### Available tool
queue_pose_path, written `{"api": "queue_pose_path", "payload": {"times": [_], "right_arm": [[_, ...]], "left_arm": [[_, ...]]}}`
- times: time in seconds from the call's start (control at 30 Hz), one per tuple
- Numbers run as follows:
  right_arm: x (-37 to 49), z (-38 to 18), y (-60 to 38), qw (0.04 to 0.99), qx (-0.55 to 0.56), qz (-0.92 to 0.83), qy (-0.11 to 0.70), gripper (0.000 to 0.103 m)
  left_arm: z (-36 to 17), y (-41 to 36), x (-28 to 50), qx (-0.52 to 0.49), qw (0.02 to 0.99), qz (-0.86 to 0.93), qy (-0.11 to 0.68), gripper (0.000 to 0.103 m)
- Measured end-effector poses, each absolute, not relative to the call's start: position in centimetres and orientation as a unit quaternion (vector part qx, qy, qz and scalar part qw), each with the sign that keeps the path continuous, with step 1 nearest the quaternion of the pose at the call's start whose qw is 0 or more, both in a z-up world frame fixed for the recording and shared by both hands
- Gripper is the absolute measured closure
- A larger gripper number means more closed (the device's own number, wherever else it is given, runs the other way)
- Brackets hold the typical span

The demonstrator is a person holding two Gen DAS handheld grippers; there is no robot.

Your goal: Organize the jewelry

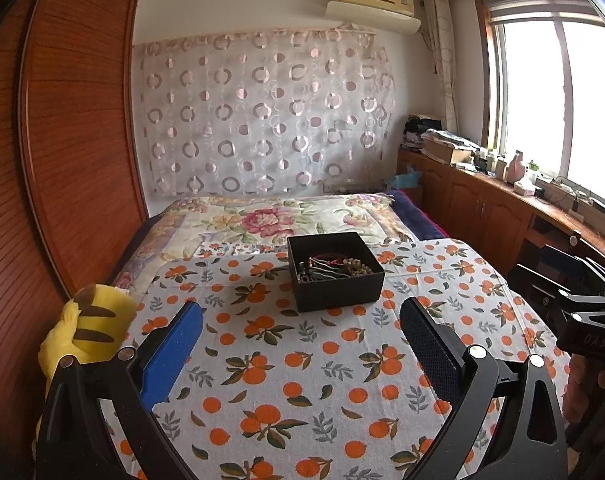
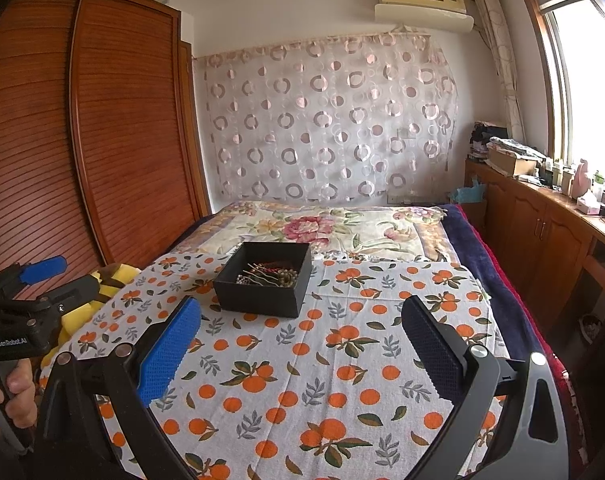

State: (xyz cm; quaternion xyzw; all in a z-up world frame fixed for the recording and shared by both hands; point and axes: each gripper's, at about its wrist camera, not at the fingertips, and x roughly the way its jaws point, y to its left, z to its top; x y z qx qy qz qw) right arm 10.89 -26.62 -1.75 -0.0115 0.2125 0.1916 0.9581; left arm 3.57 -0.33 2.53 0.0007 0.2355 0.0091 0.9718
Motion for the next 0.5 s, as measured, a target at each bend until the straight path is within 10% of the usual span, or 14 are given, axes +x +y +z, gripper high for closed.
{"api": "queue_pose_path", "payload": {"times": [0.5], "right_arm": [[10.9,-1.9,-26.67,0.958,-0.011,0.192,0.212,0.002]], "left_arm": [[2.74,-0.12,3.54,-0.004,0.971,0.007,0.239,0.008]]}}
